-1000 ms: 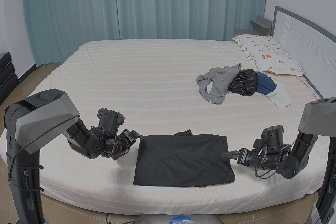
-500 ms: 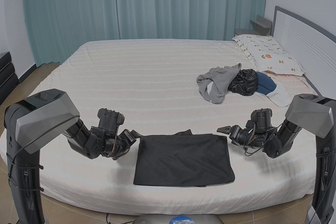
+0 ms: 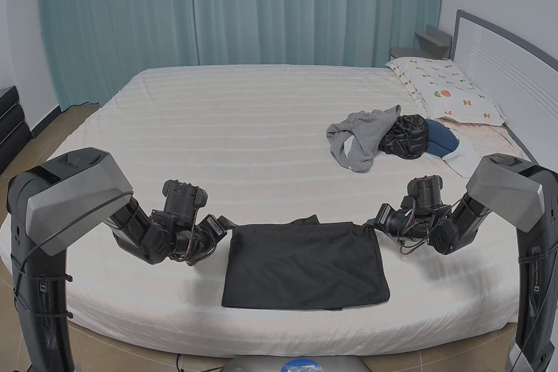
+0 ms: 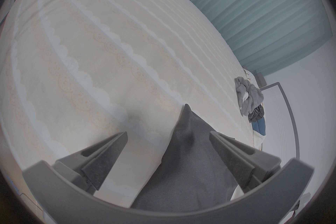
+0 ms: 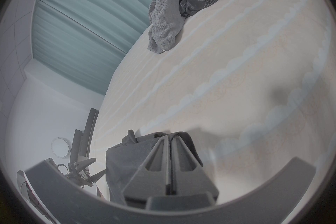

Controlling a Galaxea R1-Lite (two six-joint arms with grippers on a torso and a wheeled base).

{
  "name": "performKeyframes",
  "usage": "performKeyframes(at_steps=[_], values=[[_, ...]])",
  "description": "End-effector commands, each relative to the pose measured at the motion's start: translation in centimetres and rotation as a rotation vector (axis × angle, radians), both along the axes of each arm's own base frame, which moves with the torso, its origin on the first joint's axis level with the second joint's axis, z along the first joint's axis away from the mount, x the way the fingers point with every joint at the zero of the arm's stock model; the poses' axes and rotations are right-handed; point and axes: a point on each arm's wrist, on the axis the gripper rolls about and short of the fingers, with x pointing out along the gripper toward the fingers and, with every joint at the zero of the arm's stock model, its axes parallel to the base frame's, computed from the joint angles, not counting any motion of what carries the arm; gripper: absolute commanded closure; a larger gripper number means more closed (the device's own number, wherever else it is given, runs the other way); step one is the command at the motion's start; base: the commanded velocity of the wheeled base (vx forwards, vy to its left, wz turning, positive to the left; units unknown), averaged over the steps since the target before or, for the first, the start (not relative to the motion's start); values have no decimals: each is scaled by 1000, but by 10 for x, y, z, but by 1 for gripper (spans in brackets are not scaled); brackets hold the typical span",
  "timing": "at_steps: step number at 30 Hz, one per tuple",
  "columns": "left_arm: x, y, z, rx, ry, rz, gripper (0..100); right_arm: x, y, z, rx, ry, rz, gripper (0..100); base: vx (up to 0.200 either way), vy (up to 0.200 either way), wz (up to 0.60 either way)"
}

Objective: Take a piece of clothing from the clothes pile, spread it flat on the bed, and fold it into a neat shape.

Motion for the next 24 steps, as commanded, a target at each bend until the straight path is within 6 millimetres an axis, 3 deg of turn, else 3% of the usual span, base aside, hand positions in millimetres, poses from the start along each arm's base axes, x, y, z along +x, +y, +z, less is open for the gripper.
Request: performKeyframes(at_steps=[1, 24], values=[[0, 0, 0, -1, -2, 0, 0, 2, -1, 1, -2, -6, -9, 100, 0, 0, 0], [0, 0, 0, -3, 0, 2, 0, 1, -11, -1, -20, -5, -54, 100, 0, 0, 0]])
